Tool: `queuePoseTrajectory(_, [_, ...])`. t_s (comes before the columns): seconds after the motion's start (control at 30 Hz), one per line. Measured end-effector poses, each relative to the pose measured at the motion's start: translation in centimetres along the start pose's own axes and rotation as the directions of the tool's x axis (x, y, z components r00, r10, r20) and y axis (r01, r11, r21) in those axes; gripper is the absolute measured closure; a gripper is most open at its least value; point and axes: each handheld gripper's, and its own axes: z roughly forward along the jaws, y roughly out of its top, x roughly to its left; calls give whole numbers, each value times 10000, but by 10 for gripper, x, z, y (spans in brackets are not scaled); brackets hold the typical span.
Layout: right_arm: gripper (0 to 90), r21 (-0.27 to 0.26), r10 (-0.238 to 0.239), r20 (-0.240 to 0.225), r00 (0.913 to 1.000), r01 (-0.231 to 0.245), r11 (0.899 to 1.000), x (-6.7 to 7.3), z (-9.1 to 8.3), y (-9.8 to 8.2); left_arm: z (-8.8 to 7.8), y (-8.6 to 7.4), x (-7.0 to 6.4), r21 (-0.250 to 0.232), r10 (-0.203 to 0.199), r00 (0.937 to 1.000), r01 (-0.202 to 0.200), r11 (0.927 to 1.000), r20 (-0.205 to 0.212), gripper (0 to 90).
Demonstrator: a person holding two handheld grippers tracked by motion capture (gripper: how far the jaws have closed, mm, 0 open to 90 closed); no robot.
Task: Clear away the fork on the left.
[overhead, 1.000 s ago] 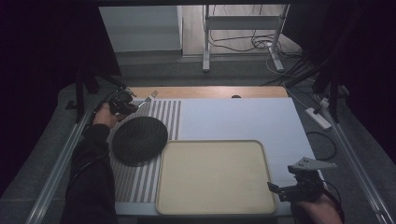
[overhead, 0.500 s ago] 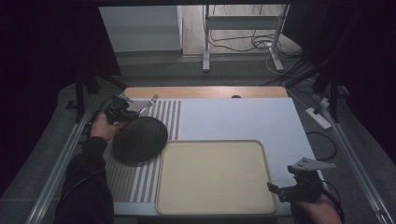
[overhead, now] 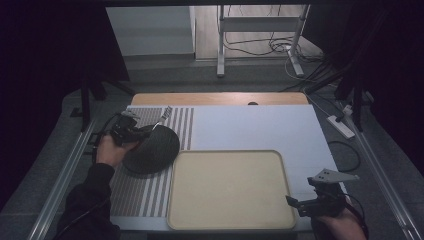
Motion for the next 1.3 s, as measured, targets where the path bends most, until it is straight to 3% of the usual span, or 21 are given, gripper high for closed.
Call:
queuePoseTrajectory(0.07, [3,-6,6,-11,10000,-6,10000,0,0,0,-4,-2,-8,-235,12,9999,-9,9997,129,776])
queuePoseTrajectory(0.33, [3,-63,-36,-55,10000,35,10000,0,-1,0,-10,-9,-46,-295,156,9982,-139,9995,585,776])
queuePoseTrajectory(0.53, [3,-81,-64,-100,9999,63,9999,0,0,0,-12,-14,-77,-299,-124,9964,150,9994,842,776])
queuePoseTrajectory(0.9, [3,-101,-105,-154,9998,103,9999,0,-1,0,-4,-17,-143,61,-305,9934,301,9995,1103,775])
queuePoseTrajectory(1.07, [3,-103,-121,-159,9998,120,9999,0,-1,0,6,-22,-164,343,-667,9890,627,9974,1319,775])
queuePoseTrajectory(1.3, [3,-113,-157,-202,9997,155,9998,1,-1,0,21,-33,-185,945,-911,9895,807,9922,1118,775])
